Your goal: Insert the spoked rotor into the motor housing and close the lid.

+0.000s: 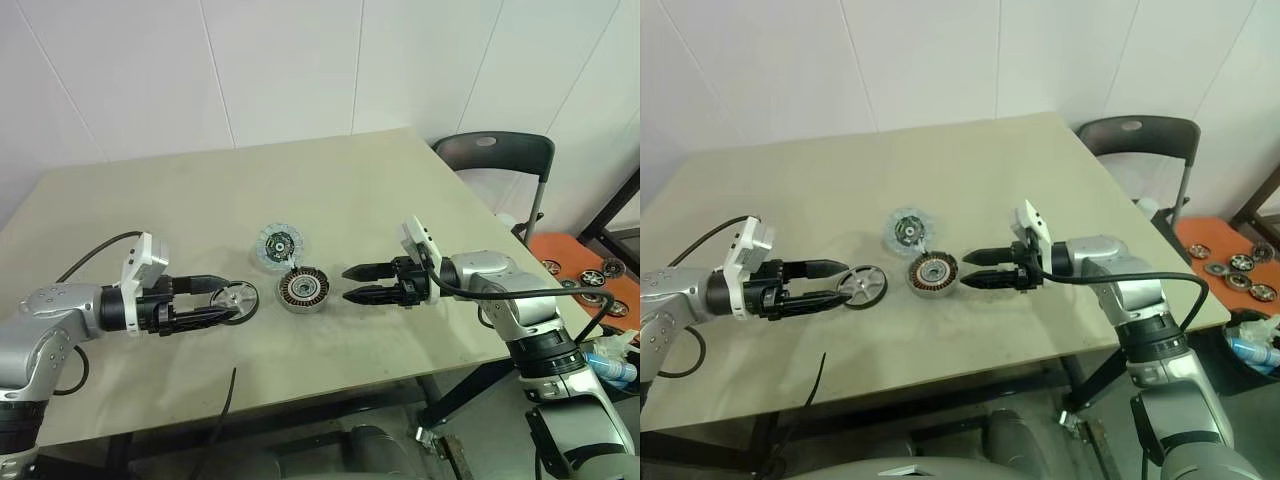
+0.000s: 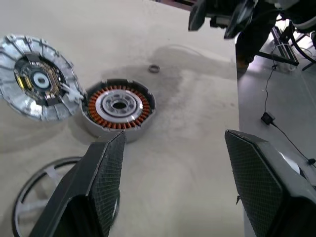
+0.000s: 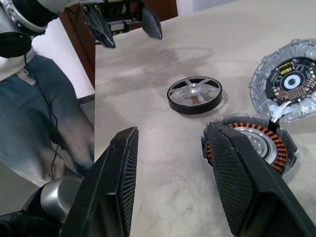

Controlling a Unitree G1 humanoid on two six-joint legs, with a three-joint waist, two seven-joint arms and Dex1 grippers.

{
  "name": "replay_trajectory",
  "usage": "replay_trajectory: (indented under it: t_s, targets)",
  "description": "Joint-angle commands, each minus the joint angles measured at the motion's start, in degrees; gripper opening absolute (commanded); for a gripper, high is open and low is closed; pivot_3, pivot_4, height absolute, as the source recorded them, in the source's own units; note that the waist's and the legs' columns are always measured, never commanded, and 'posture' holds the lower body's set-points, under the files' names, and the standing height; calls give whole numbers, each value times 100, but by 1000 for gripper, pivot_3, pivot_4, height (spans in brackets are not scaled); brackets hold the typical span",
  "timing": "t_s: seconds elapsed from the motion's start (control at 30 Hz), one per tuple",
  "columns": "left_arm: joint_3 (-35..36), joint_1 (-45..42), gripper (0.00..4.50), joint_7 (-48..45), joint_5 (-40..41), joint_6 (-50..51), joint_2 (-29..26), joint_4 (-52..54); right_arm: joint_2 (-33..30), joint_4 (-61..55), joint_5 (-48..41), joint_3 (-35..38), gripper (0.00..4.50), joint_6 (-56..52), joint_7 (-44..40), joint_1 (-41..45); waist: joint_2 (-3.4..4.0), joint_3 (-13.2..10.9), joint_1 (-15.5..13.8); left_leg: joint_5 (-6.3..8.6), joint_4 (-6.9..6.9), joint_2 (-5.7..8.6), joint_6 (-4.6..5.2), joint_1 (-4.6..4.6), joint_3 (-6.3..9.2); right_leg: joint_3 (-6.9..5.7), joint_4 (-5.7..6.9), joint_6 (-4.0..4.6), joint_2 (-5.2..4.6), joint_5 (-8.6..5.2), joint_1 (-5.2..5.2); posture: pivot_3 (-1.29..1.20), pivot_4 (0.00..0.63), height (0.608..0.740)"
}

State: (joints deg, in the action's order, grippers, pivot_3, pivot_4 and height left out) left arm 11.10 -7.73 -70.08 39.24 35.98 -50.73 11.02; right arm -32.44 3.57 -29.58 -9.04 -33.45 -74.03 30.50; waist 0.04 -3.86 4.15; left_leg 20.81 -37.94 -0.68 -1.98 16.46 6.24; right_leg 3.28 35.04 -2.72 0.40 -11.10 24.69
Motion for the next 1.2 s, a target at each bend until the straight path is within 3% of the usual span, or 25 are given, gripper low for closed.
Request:
replay_trajectory:
  t_s: [0.03, 1.2]
  targets:
    - [24, -176, 3441, -95, 18, -47, -72, -49, 22, -224, -86, 164, 2252, 35, 63, 81, 0, -1, 14, 0, 0, 0, 0, 0, 0, 0, 0, 0, 0, 0, 0, 0, 0, 740]
    - [-93, -322, 3441, -141, -93, -68, 98, -173, -40, -355, -114, 194, 2252, 14, 199, -54, -5, -6, 1, 0, 2, 0, 0, 1, 0, 0, 0, 0, 0, 0, 2, 0, 0, 740]
